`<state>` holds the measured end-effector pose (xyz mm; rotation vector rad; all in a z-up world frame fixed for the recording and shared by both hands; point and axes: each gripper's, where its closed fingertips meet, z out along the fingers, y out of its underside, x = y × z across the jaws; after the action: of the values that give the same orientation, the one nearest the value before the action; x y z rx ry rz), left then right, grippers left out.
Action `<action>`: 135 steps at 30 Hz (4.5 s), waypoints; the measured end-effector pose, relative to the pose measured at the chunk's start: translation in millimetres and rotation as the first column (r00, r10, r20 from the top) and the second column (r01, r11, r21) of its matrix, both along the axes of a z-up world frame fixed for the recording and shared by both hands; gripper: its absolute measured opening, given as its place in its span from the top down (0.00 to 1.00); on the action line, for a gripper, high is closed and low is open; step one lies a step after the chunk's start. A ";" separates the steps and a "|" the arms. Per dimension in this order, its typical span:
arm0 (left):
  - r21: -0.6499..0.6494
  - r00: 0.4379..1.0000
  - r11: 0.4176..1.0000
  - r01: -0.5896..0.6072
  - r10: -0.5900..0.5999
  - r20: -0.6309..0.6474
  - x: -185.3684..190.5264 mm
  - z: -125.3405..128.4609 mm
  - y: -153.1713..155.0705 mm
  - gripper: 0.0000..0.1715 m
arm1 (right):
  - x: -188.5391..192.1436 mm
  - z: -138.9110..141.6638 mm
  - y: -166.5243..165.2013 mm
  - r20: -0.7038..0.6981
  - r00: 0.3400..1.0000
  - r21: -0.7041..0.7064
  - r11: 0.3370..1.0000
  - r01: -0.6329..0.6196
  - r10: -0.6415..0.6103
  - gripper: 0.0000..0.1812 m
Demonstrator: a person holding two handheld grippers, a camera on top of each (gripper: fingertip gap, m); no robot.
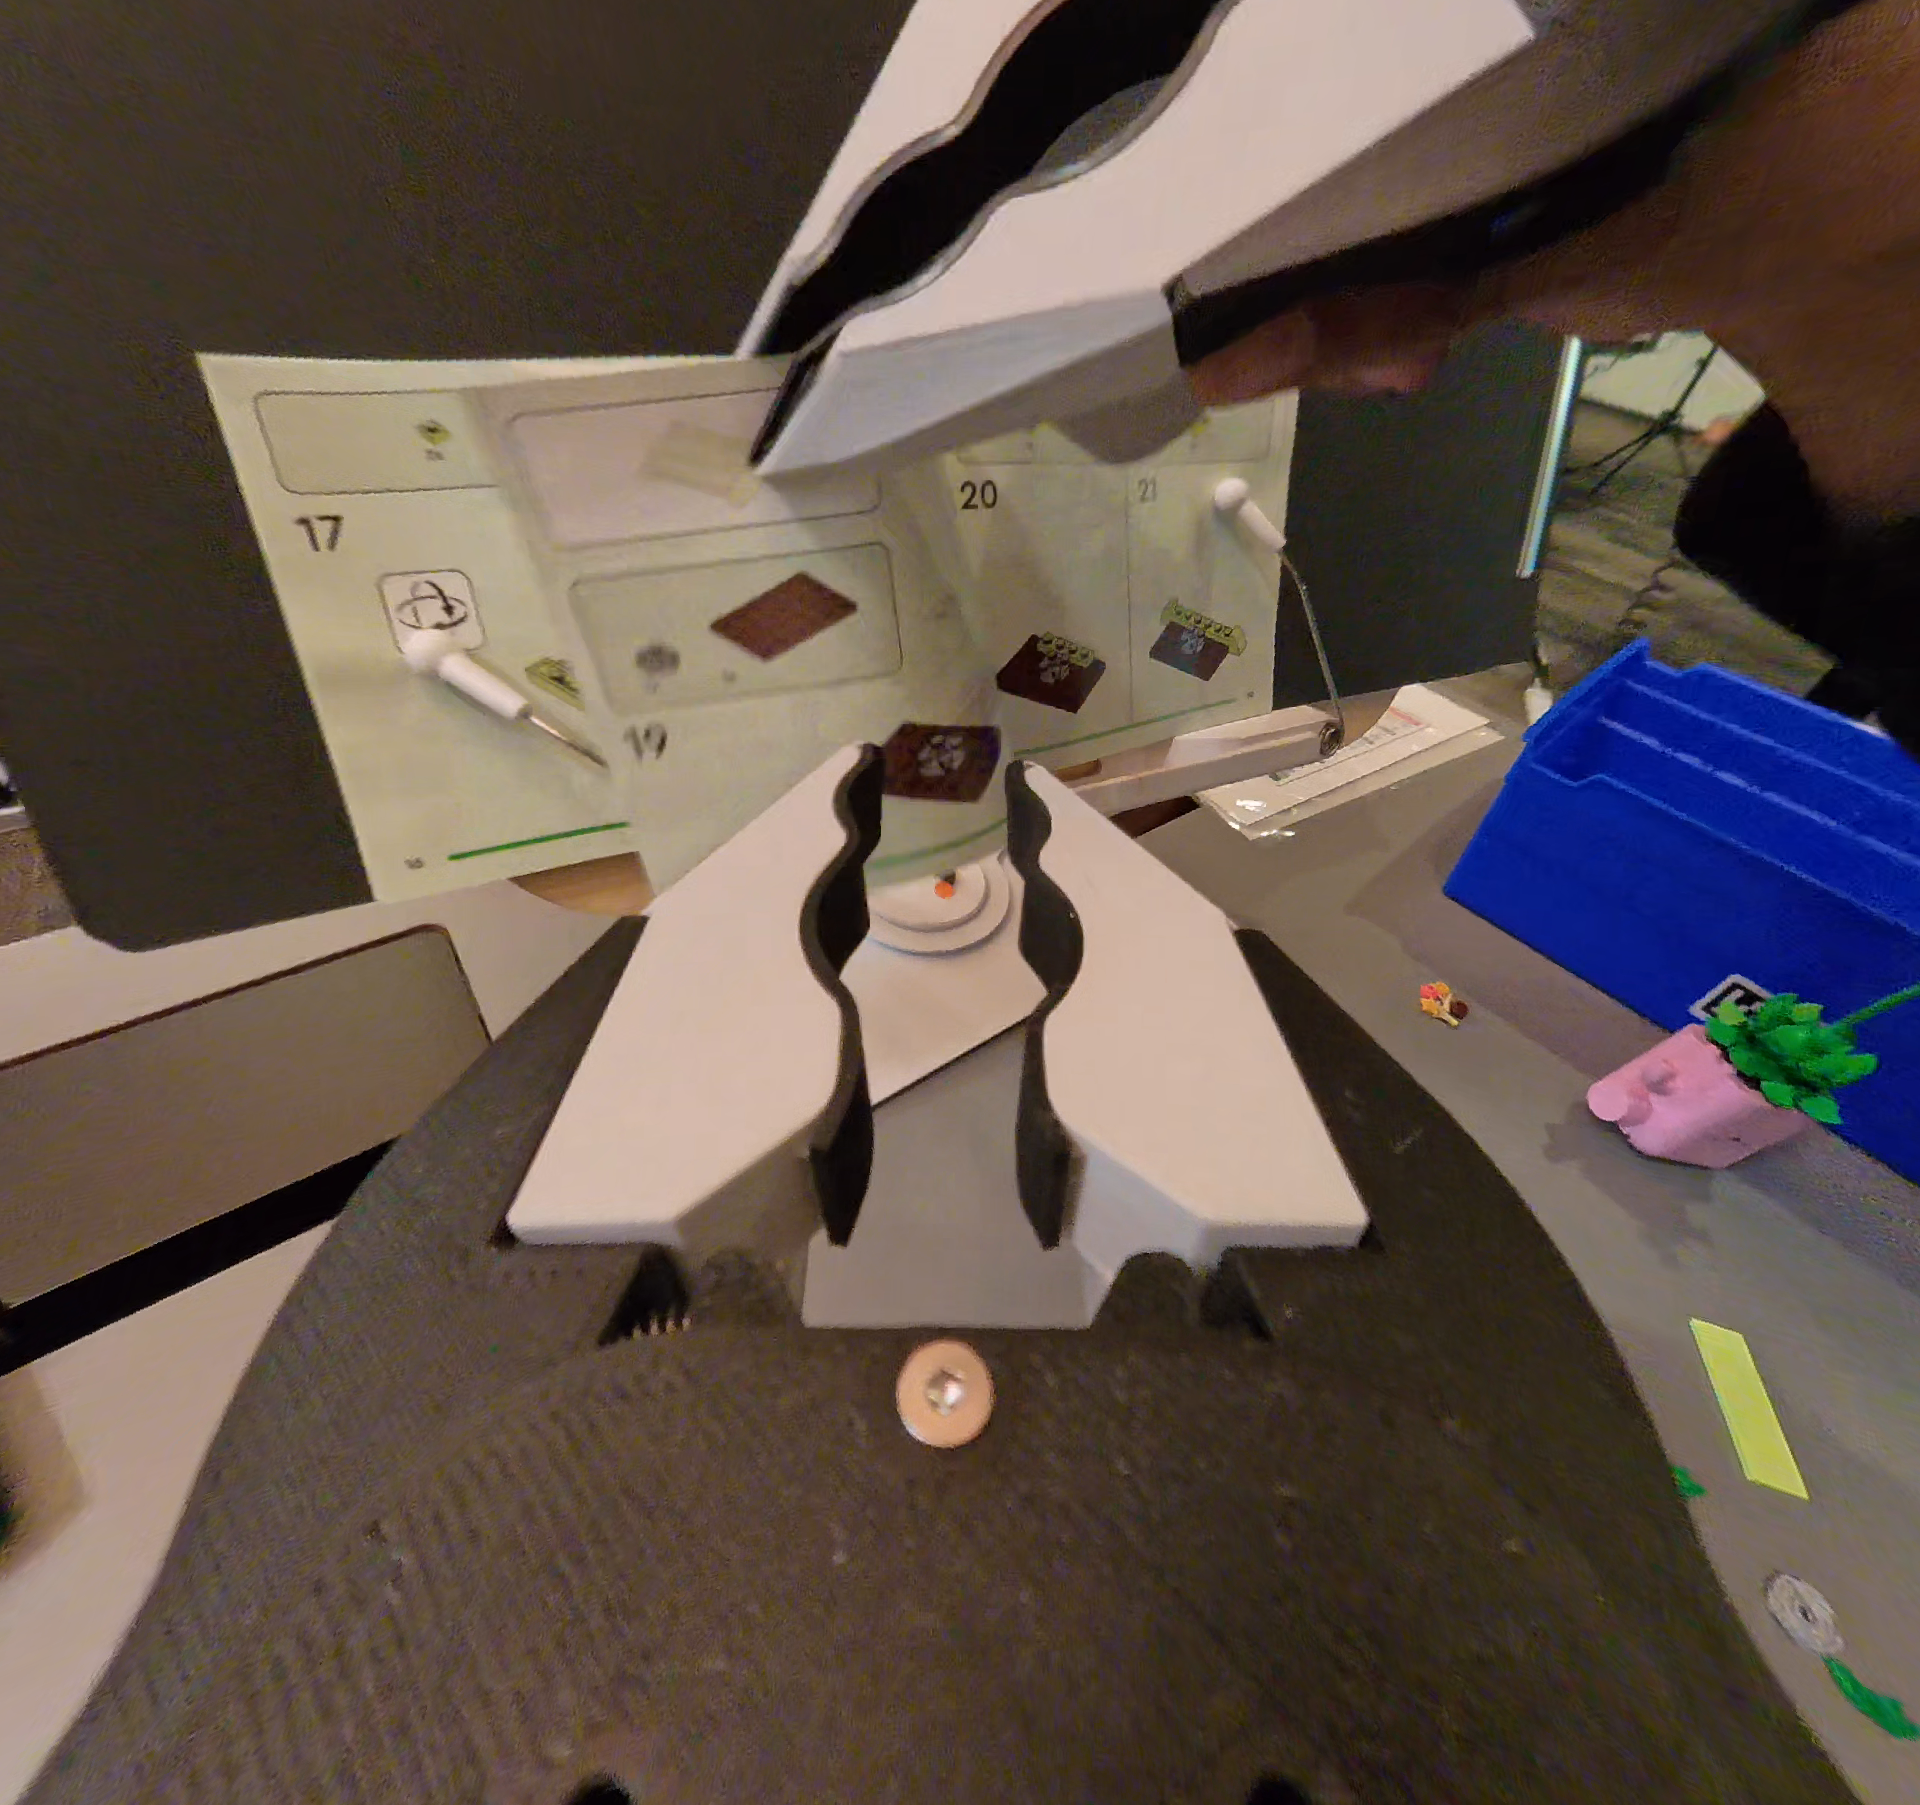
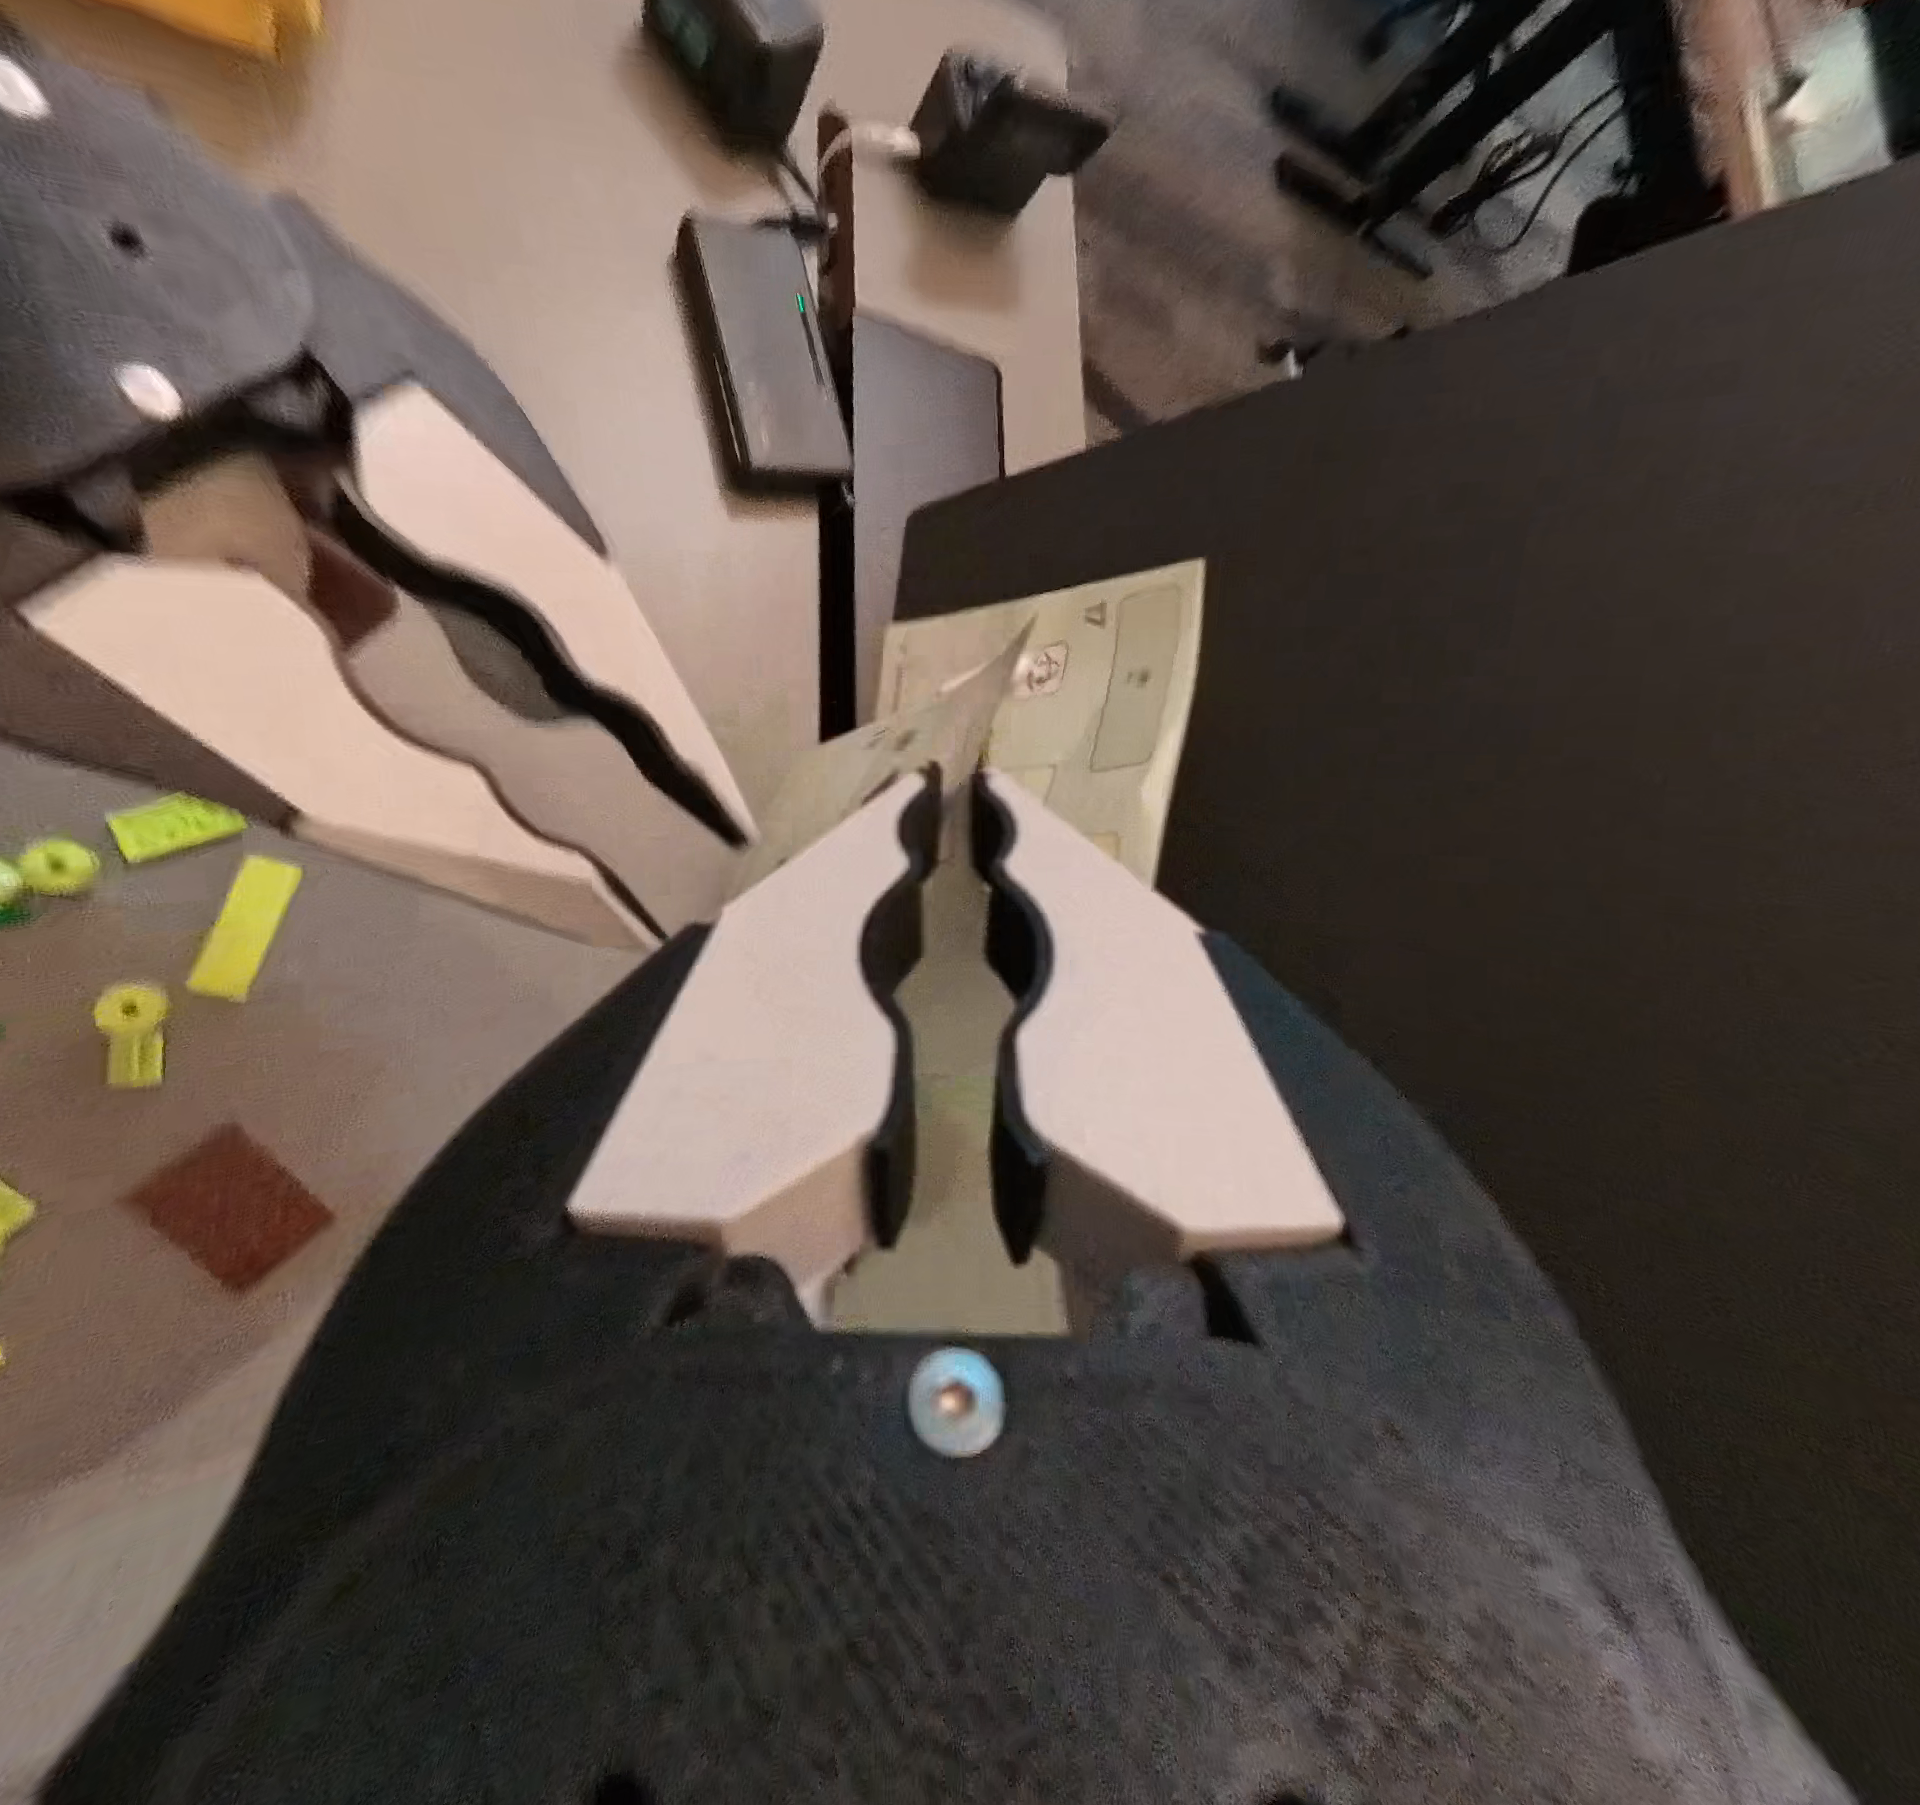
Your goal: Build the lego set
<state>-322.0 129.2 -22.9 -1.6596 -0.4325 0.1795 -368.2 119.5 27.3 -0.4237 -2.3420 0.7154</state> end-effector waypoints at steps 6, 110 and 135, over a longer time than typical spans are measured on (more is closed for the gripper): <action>0.138 0.989 0.984 -0.111 0.096 0.116 -37.8 2.3 -37.0 0.86 | -8.1 14.7 24.7 -0.012 0.996 0.007 0.996 0.087 -0.087 1.00; 0.062 0.946 0.995 0.075 -0.091 0.312 166.2 -28.8 -156.0 0.78 | 187.2 -236.6 25.6 0.481 0.667 -0.198 0.671 0.715 -0.569 0.75; -0.022 0.863 0.908 0.419 -0.391 0.321 263.3 -53.8 -111.2 0.77 | 423.6 -186.1 -110.5 0.375 0.818 -0.420 0.707 0.569 -0.436 0.62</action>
<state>-58.7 18.0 -76.7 -1.8377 -0.2996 -0.3885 55.4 9.0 -158.8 -1.4211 -2.0503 1.0503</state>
